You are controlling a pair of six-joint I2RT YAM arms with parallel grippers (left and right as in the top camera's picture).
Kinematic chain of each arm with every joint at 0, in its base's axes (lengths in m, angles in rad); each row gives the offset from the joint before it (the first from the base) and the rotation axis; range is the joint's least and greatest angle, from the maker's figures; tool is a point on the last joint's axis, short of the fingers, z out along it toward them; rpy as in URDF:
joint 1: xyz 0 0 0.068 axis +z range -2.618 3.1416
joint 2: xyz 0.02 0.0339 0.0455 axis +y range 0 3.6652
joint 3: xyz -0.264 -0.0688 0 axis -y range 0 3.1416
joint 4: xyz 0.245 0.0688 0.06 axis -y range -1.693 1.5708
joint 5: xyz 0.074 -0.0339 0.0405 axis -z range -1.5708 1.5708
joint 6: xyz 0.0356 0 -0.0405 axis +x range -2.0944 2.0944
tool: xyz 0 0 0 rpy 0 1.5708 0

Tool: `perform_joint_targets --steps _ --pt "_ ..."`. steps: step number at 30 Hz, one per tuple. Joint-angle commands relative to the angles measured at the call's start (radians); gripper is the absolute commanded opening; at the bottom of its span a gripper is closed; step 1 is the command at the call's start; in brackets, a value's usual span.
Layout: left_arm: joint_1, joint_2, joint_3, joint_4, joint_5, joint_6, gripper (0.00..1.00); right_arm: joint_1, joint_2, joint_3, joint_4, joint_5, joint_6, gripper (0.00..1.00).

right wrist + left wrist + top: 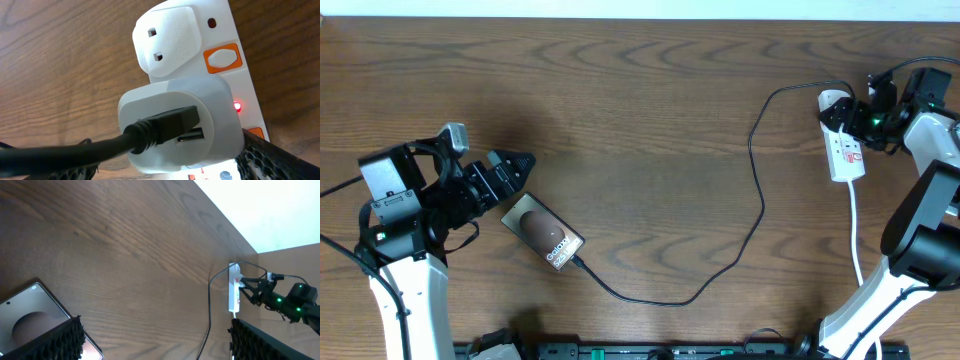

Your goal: Plug charger to phone and switch on socket

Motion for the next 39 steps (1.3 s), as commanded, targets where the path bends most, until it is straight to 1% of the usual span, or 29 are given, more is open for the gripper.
perform_joint_targets --steps 1,7,9,13,14,16,20,24,27,32,39 --pt "0.000 -0.002 0.015 -0.003 -0.002 0.017 0.91 0.053 0.050 -0.022 -0.027 -0.098 0.029 0.84" --pt "0.000 -0.002 0.015 -0.002 -0.002 0.017 0.91 0.054 0.050 -0.022 -0.023 -0.077 0.039 0.83" --pt "0.000 -0.002 0.015 -0.002 -0.002 0.017 0.91 0.047 0.049 -0.013 -0.031 -0.048 0.066 0.86" --pt "0.001 -0.002 0.015 -0.002 -0.002 0.017 0.91 0.012 0.029 0.042 -0.099 -0.047 0.089 0.86" --pt "0.001 -0.002 0.015 -0.002 -0.002 0.017 0.91 0.003 0.021 0.063 -0.125 -0.042 0.093 0.88" --pt "0.000 -0.002 0.015 -0.002 -0.002 0.017 0.91 -0.011 -0.002 0.110 -0.185 -0.028 0.101 0.99" --pt "0.000 -0.002 0.015 -0.003 -0.002 0.016 0.91 -0.027 -0.063 0.211 -0.319 0.061 0.153 0.99" --pt "0.000 -0.002 0.015 -0.003 -0.002 0.016 0.91 -0.027 -0.154 0.270 -0.433 0.219 0.291 0.99" --pt "0.000 -0.002 0.015 -0.002 -0.002 0.016 0.91 -0.026 -0.230 0.274 -0.489 0.251 0.374 0.99" --pt "0.001 -0.002 0.015 -0.002 -0.002 0.016 0.91 -0.026 -0.307 0.274 -0.506 0.251 0.380 0.99" --pt "0.001 -0.002 0.015 -0.002 -0.002 0.017 0.91 -0.027 -0.315 0.274 -0.506 0.251 0.380 0.99"
